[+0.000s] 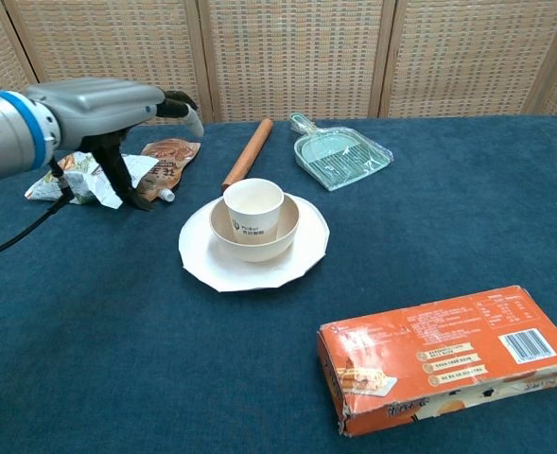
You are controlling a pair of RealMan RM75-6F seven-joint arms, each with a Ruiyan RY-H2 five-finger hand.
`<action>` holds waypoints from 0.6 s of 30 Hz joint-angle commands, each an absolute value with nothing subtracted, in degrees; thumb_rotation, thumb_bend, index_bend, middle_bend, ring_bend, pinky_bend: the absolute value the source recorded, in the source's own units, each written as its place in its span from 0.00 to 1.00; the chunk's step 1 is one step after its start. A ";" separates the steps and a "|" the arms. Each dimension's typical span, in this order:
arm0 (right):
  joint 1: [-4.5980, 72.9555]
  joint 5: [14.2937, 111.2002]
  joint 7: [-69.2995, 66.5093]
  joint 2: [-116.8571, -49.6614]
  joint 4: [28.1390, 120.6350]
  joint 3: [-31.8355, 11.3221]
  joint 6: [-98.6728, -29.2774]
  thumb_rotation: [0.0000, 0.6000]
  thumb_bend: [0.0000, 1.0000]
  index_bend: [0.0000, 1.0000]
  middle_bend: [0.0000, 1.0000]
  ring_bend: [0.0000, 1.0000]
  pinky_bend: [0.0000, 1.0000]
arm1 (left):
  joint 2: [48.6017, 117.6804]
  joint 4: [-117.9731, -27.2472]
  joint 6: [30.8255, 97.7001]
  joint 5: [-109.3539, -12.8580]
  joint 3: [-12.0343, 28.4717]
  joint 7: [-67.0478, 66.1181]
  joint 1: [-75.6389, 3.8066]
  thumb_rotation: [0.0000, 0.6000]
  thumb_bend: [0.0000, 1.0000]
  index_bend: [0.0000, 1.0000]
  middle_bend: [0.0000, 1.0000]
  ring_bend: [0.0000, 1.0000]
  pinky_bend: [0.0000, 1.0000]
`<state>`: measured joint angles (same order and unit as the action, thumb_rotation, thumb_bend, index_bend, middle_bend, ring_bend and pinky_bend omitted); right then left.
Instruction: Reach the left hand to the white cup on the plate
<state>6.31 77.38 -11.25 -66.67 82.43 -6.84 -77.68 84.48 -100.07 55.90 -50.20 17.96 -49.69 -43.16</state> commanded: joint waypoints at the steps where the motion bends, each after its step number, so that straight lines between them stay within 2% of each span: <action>1: 6.40 76.35 -12.03 -66.81 81.46 -7.44 -77.09 1.00 0.13 0.00 0.00 0.00 0.00 | 88.55 -94.47 52.03 -43.05 19.51 -51.69 -49.76 1.00 0.06 0.14 0.00 0.00 0.00; 12: 5.99 75.03 -13.01 -66.63 80.49 -8.33 -77.15 1.00 0.13 0.00 0.00 0.00 0.00 | 93.31 -85.64 47.78 -33.69 18.78 -50.79 -59.73 1.00 0.14 0.23 0.00 0.00 0.00; 18: 5.80 74.86 -13.10 -66.70 80.10 -8.53 -77.30 1.00 0.13 0.00 0.00 0.00 0.00 | 94.26 -84.70 48.39 -32.88 17.09 -48.97 -62.13 1.00 0.22 0.37 0.00 0.00 0.00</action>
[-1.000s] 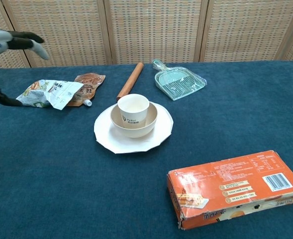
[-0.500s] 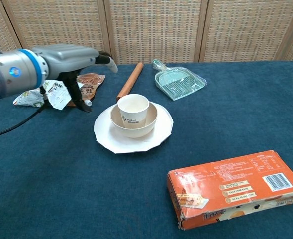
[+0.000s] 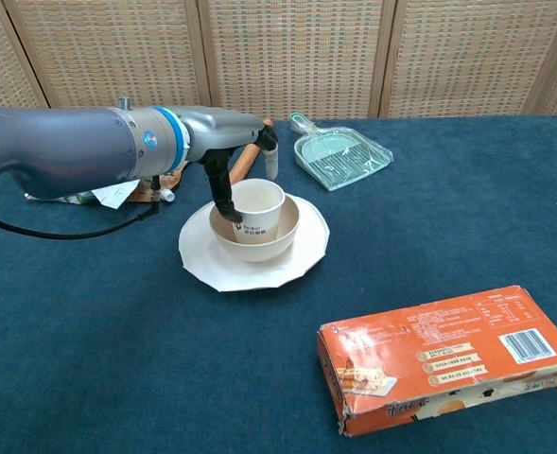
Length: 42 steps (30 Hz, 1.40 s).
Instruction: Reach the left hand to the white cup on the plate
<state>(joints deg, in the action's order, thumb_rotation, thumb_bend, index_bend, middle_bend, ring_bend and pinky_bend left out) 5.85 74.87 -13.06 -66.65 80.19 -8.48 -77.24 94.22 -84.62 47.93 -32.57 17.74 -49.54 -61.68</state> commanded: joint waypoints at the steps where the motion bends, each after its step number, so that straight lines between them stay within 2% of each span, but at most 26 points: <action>1: 5.76 74.86 -13.16 -66.72 80.05 -8.56 -77.35 1.00 0.13 0.00 0.00 0.00 0.00 | 94.12 -84.82 48.67 -33.10 16.79 -48.71 -62.23 1.00 0.23 0.39 0.00 0.00 0.00; 7: 5.51 75.20 -13.24 -66.65 80.21 -8.62 -77.96 1.00 0.13 0.00 0.00 0.00 0.00 | 93.07 -85.37 49.80 -33.10 16.10 -46.62 -62.62 1.00 0.25 0.45 0.00 0.00 0.00; 14: 5.44 75.44 -13.13 -66.66 80.37 -8.59 -78.10 1.00 0.13 0.00 0.00 0.00 0.00 | 90.11 -89.10 52.11 -35.61 16.13 -44.35 -62.08 1.00 0.25 0.45 0.00 0.00 0.00; 23: 5.24 76.22 -13.16 -66.41 80.98 -8.45 -78.68 1.00 0.13 0.00 0.00 0.00 0.00 | 78.85 -102.11 59.33 -43.61 16.67 -40.42 -57.35 1.00 0.25 0.44 0.00 0.00 0.00; 26: 5.32 76.50 -12.92 -66.45 81.16 -8.26 -78.52 1.00 0.13 0.00 0.00 0.00 0.00 | 74.05 -106.01 61.52 -47.54 14.25 -37.89 -53.50 1.00 0.25 0.44 0.00 0.00 0.00; 31: 5.40 76.95 -12.36 -66.53 81.61 -8.04 -78.55 1.00 0.13 0.00 0.00 0.00 0.00 | 71.23 -106.56 62.09 -50.23 10.11 -34.40 -49.31 1.00 0.25 0.44 0.00 0.00 0.00; 34: 5.40 77.49 -11.85 -66.58 82.00 -7.90 -78.94 1.00 0.13 0.00 0.00 0.00 0.00 | 72.03 -103.74 60.76 -50.29 6.18 -32.35 -46.69 1.00 0.25 0.43 0.00 0.00 0.00; 42: 5.49 77.67 -10.88 -66.91 82.18 -7.63 -78.81 1.00 0.13 0.00 0.00 0.00 0.00 | 76.96 -96.40 58.22 -52.31 2.97 -27.94 -44.24 1.00 0.25 0.42 0.00 0.00 0.00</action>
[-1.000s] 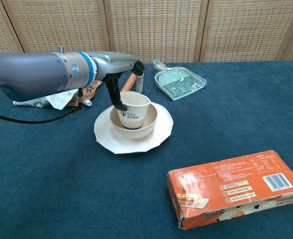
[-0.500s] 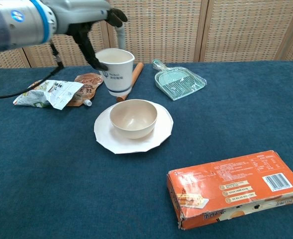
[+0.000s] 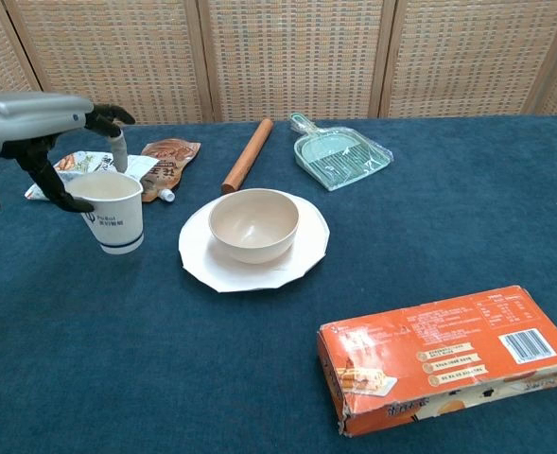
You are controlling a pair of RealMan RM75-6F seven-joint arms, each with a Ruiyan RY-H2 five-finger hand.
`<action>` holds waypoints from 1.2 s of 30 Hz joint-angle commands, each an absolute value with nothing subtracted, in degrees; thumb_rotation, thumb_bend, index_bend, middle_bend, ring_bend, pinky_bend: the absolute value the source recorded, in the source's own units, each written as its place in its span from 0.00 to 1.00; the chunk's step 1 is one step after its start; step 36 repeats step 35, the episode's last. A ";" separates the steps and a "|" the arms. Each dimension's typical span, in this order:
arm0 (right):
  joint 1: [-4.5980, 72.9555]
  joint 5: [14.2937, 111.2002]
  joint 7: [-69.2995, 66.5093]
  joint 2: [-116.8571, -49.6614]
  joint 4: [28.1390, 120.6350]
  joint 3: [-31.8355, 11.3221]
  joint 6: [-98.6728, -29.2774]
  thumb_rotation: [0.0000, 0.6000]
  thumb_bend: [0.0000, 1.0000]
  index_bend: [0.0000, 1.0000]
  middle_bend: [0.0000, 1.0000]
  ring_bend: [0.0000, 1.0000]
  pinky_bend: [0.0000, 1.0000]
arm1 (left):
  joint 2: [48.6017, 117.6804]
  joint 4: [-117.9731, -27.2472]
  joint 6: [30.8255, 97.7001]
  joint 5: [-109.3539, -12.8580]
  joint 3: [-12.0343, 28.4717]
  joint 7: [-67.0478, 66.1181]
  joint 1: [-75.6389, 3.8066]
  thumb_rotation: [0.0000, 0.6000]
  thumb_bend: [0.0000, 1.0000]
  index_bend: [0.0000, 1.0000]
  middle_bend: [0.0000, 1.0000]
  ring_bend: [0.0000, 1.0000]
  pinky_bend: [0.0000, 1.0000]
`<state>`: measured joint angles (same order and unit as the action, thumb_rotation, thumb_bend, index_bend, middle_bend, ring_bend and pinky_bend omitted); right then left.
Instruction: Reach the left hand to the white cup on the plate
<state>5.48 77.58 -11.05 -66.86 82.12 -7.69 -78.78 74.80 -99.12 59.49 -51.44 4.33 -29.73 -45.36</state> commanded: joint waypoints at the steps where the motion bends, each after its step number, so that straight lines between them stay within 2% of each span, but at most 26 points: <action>1: 5.47 77.76 -10.78 -66.92 82.25 -7.60 -78.93 1.00 0.13 0.00 0.00 0.00 0.00 | 77.63 -95.47 57.99 -52.55 2.67 -27.61 -44.00 1.00 0.25 0.40 0.00 0.00 0.00; 5: 5.32 78.02 -10.62 -66.88 82.48 -7.61 -79.48 1.00 0.13 0.00 0.00 0.00 0.00 | 79.37 -93.02 57.86 -53.36 1.76 -27.54 -43.39 1.00 0.23 0.37 0.00 0.00 0.00; 7: 5.22 78.01 -10.62 -66.82 82.57 -7.62 -79.64 1.00 0.13 0.00 0.00 0.00 0.00 | 80.10 -92.03 58.14 -53.93 1.35 -27.71 -43.00 1.00 0.19 0.34 0.00 0.00 0.00; 11: 5.15 78.13 -10.50 -66.75 82.77 -7.59 -79.83 1.00 0.13 0.00 0.00 0.00 0.00 | 79.95 -91.97 58.20 -54.08 1.07 -27.99 -42.30 1.00 0.03 0.02 0.00 0.00 0.00; 12: 5.13 78.24 -10.46 -66.74 82.85 -7.57 -79.94 1.00 0.13 0.00 0.00 0.00 0.00 | 79.50 -92.62 58.22 -54.07 1.26 -27.63 -42.13 1.00 0.02 0.00 0.00 0.00 0.00; 15: 5.07 78.78 -10.27 -66.64 83.26 -7.43 -80.35 1.00 0.13 0.00 0.00 0.00 0.00 | 77.57 -95.07 60.03 -55.61 1.84 -26.45 -41.09 1.00 0.02 0.00 0.00 0.00 0.00; 18: 4.88 80.21 -9.95 -66.40 84.33 -6.97 -81.34 1.00 0.13 0.00 0.00 0.00 0.00 | 73.38 -100.84 69.49 -61.62 1.90 -24.45 -36.68 1.00 0.02 0.00 0.00 0.00 0.00; 24: 4.77 81.89 -8.96 -66.22 85.41 -6.10 -81.98 1.00 0.13 0.00 0.00 0.00 0.00 | 70.90 -103.37 81.23 -68.78 -1.46 -24.98 -28.73 1.00 0.02 0.00 0.00 0.00 0.00; 30: 4.82 82.87 -7.45 -66.23 85.76 -5.43 -82.09 1.00 0.13 0.00 0.00 0.00 0.00 | 71.13 -103.44 87.32 -70.96 -4.40 -23.54 -21.83 1.00 0.02 0.00 0.00 0.00 0.00; 36: 4.57 84.26 -7.13 -66.20 86.45 -4.91 -83.14 1.00 0.13 0.00 0.00 0.00 0.00 | 72.00 -101.34 89.80 -72.66 -6.14 -22.41 -17.65 1.00 0.02 0.00 0.00 0.00 0.00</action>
